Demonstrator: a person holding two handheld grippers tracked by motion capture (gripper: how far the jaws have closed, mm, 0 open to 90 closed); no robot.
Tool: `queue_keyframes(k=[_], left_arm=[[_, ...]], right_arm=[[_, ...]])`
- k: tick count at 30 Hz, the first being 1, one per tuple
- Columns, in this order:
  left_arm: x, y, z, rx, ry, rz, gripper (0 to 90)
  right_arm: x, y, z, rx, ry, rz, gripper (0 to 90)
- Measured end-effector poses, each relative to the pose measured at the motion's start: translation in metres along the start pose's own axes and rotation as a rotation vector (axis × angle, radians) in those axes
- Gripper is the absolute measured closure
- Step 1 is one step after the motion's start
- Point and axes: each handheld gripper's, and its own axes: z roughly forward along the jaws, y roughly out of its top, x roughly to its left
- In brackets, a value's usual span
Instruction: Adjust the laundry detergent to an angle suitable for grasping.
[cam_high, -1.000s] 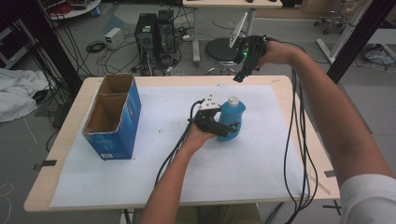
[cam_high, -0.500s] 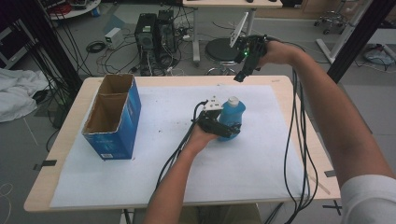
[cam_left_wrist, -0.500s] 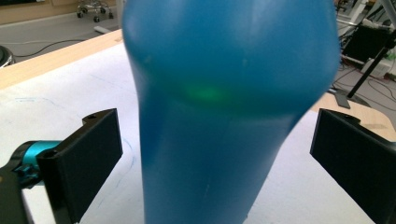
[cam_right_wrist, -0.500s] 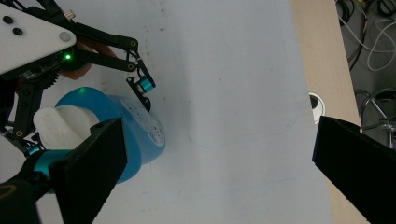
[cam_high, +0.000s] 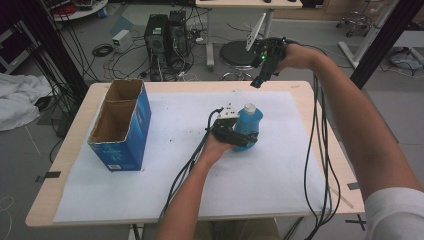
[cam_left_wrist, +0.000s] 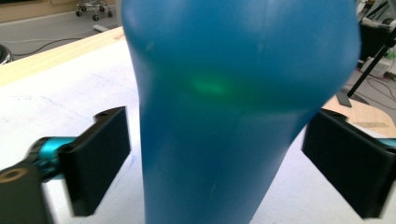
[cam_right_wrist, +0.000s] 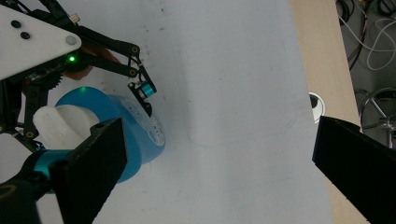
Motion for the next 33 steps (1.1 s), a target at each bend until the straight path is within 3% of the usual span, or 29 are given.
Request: queue_keyframes(k=[7,21,33], left_arm=[[0.0011,0.0002,-0.0011,-0.011,0.008,0.000,16.5],[0.0005,-0.0008,0.0006,0.005,0.031,0.007,21.0],[0.0007,-0.0013,-0.0005,-0.014,0.042,0.017,32.6]], right_arm=[[-0.0002,0.0007,0.0007,-0.004,0.001,-0.001,2.4],[0.0007,-0.0003,-0.0014,-0.005,-0.003,-0.002,2.4],[0.0010,0.0010,-0.0011,-0.011,-0.003,-0.001,2.4]])
